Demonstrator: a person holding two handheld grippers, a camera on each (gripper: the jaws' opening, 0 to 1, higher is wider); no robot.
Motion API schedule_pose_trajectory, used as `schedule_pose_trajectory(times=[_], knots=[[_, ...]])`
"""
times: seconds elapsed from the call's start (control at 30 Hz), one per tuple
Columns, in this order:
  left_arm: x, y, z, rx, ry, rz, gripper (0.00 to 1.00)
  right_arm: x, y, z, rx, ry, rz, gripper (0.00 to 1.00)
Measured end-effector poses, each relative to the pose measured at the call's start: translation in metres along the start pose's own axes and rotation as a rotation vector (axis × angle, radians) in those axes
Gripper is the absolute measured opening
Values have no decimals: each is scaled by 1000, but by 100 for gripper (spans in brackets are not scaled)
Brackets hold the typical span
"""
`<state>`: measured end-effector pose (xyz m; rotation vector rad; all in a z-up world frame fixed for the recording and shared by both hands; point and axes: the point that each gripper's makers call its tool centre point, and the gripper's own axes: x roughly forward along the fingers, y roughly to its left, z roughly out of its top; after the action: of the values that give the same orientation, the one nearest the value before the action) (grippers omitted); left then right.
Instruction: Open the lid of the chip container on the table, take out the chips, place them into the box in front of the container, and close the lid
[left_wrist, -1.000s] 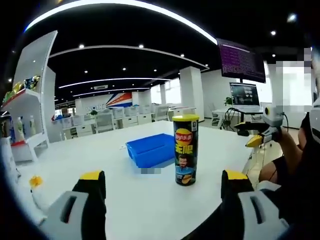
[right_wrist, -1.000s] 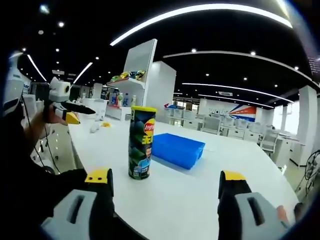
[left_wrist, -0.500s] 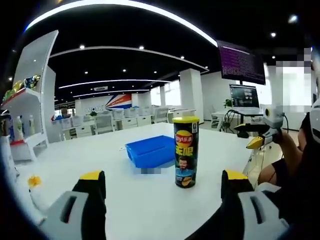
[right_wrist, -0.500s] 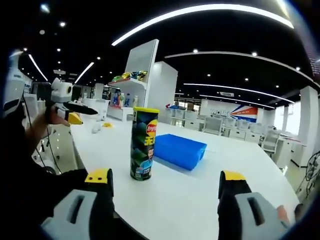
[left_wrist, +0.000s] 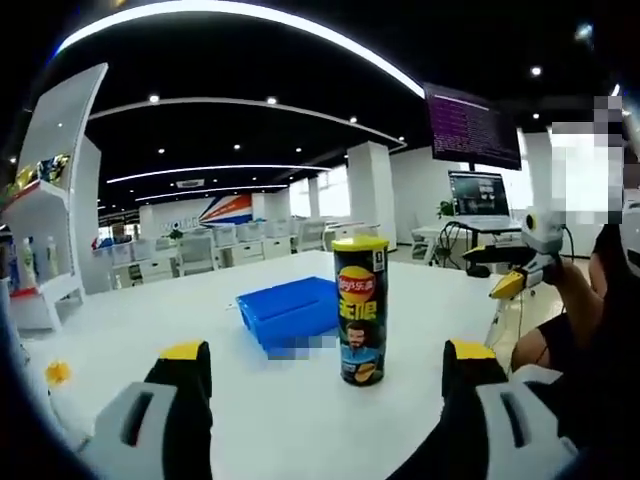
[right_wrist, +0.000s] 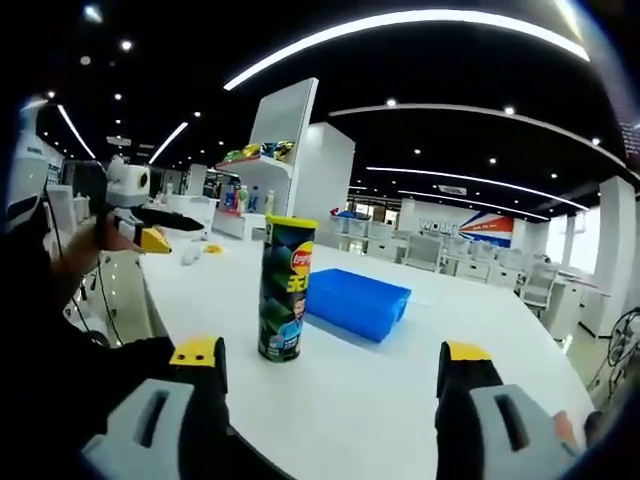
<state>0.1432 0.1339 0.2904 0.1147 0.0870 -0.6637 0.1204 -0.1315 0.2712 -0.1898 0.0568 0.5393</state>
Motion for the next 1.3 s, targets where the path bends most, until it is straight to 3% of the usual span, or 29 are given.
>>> schedule_pose_trajectory(times=[0.4, 0.73, 1.07, 1.17, 1.3], knots=[[38, -26, 12, -24, -113, -184, 95, 0, 0, -2, -7, 8, -4, 80], [74, -33, -9, -121, -134, -302, 95, -1, -1, -5, -17, 18, -10, 79], [111, -36, -30, -95, -93, -352, 95, 2, 4, -5, -22, 17, -5, 78], [120, -46, -33, -167, -97, -400, 95, 1, 3, -6, -22, 19, -7, 78], [136, -53, -37, -161, -97, -416, 95, 0, 1, -6, -26, 20, -13, 78]])
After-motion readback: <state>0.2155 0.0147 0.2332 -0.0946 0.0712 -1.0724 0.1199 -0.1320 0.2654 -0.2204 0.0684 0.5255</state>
